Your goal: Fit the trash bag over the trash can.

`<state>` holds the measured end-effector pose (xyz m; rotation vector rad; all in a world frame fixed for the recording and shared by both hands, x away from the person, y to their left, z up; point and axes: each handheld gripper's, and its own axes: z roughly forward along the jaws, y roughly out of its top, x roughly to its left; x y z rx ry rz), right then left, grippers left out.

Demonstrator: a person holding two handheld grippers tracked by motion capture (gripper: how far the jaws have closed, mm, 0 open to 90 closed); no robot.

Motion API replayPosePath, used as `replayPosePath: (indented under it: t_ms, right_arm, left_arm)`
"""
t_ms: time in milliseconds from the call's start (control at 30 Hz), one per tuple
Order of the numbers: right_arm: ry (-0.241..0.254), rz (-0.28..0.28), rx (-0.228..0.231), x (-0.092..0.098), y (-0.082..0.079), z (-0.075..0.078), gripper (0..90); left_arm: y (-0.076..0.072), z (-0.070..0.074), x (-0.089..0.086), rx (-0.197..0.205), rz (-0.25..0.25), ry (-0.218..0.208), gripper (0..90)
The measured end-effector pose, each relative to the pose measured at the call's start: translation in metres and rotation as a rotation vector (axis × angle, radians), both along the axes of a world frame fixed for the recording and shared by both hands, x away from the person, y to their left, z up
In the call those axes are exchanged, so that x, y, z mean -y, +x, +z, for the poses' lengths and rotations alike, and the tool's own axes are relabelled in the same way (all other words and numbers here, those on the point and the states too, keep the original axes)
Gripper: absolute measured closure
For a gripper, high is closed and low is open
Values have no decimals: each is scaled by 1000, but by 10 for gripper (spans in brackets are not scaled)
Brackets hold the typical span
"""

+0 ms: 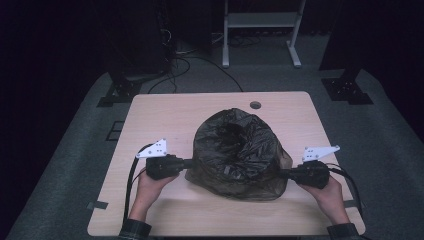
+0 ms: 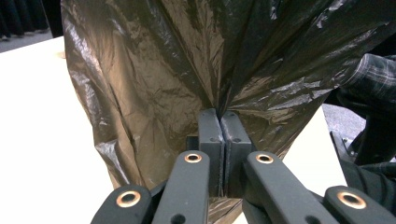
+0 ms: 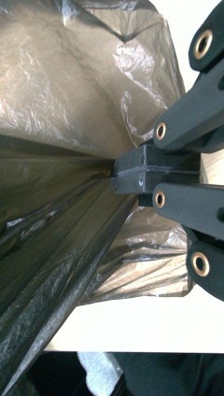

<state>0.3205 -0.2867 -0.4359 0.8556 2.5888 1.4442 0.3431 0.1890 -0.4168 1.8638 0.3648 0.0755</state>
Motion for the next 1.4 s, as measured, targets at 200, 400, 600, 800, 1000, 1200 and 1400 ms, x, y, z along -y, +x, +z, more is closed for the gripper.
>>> replayPosePath:
  t_ms: [200, 400, 600, 800, 1000, 1200, 1400]
  right_arm:
    - [33, -2, 33, 2, -2, 4, 825]
    - [87, -42, 61, 11, -4, 14, 578]
    - [115, -63, 107, 17, -9, 29, 311]
    - [138, -46, 153, 17, -11, 47, 132]
    - [142, -15, 205, 9, -11, 65, 103]
    - [126, 12, 226, -1, -7, 88, 103]
    - [135, 41, 225, -9, -1, 114, 103]
  left_arm:
    - [-1, 3, 0, 1, 10, -11, 704]
    - [-1, 6, 0, -26, 15, -23, 436]
    - [-3, 11, 4, -28, 25, -19, 211]
    - [-3, 13, 8, -30, 21, -31, 43]
    - [-5, 15, 10, -26, 18, -43, 0]
    - [-5, 15, 10, -16, 35, -33, 0]
    - [-5, 15, 10, -17, 34, -35, 0]
